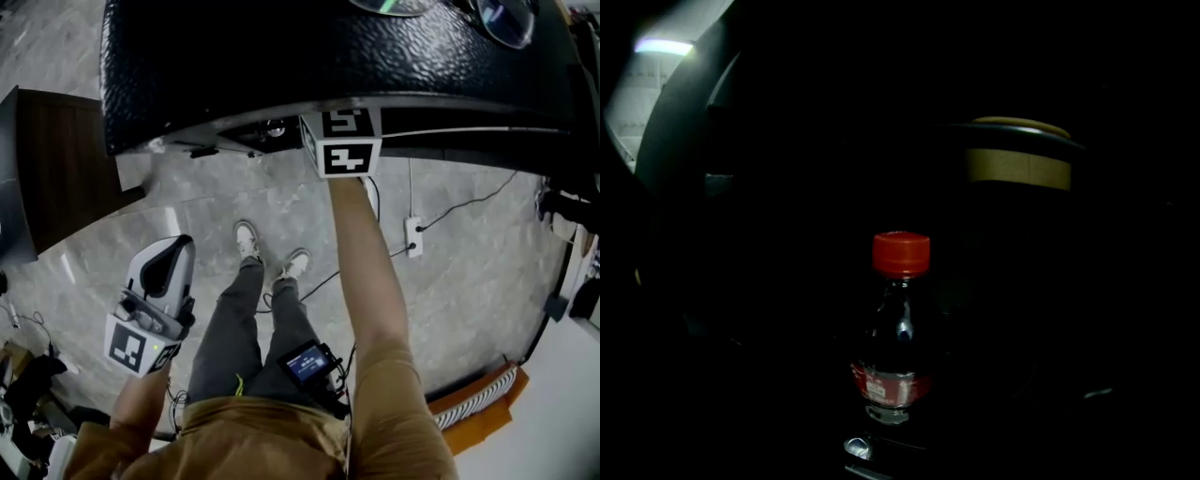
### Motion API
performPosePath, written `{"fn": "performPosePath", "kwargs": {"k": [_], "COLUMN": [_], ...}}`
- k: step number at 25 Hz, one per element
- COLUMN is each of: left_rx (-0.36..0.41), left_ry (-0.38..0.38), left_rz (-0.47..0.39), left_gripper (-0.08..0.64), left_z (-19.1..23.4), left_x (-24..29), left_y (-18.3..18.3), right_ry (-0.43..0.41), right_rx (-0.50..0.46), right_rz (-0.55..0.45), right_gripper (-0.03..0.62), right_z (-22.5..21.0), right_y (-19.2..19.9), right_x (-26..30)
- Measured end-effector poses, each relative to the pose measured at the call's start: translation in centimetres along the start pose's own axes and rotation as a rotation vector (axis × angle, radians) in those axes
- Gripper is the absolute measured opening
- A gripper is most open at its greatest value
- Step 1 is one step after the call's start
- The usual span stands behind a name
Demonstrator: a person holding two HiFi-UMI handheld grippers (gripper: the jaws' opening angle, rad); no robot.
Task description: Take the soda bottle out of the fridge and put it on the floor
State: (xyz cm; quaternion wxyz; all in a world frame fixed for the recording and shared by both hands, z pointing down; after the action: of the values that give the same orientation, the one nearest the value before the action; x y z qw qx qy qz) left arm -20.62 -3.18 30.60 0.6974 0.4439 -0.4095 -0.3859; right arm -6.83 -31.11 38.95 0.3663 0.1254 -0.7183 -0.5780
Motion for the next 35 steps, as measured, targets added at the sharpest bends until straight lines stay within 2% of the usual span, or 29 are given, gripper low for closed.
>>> {"fn": "performPosePath", "kwargs": {"k": [6, 15, 23, 27, 31, 35], "left_rx": [0.001, 0.000, -0.007, 0.034, 0.032, 0.070], "left_ry": [0.008, 0.031, 0.078, 0.096, 0.128, 0.124], "left_rz": [0.013, 0.011, 0.001, 0.014, 0.000, -0.010], "left_gripper": [0.002, 0.002, 0.002, 0.002, 0.002, 0.002], "left_z": [0.8, 1.4, 0.0, -0.9, -2.3, -3.1], "left_x": [0.2, 0.7, 1.3, 1.3, 1.6, 1.9], "left_y": [0.3, 0.7, 0.8, 1.7, 1.5, 1.4], "right_ry": [0.033, 0.023, 0.031, 0.036, 0.040, 0.040], "right_rx": [-0.007, -0.027, -0.045, -0.040, -0.021, -0.031], "right_rz": [0.003, 0.019, -0.014, -0.033, -0.054, -0.067], "right_gripper": [0.300, 0.299, 0.299, 0.299, 0.299, 0.299], "right_z": [-0.4, 0.2, 0.8, 1.4, 2.5, 3.4], "right_y": [0.3, 0.2, -0.7, -1.1, -0.6, 0.0], "right_x": [0.5, -0.7, -4.2, -6.5, -9.4, -12.6]}}
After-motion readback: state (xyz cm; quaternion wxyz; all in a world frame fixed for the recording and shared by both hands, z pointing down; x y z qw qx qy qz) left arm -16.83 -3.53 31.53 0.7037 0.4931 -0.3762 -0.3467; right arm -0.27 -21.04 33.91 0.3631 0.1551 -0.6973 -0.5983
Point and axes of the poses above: the fingertips, and each gripper's own axes: x forward along the fingers, z to its left, y out of its underside, the point moved 3 cm from there along -x, backward along the fingers, and after that the axes turned 13 degrees about -y, right-handed, at the moved point
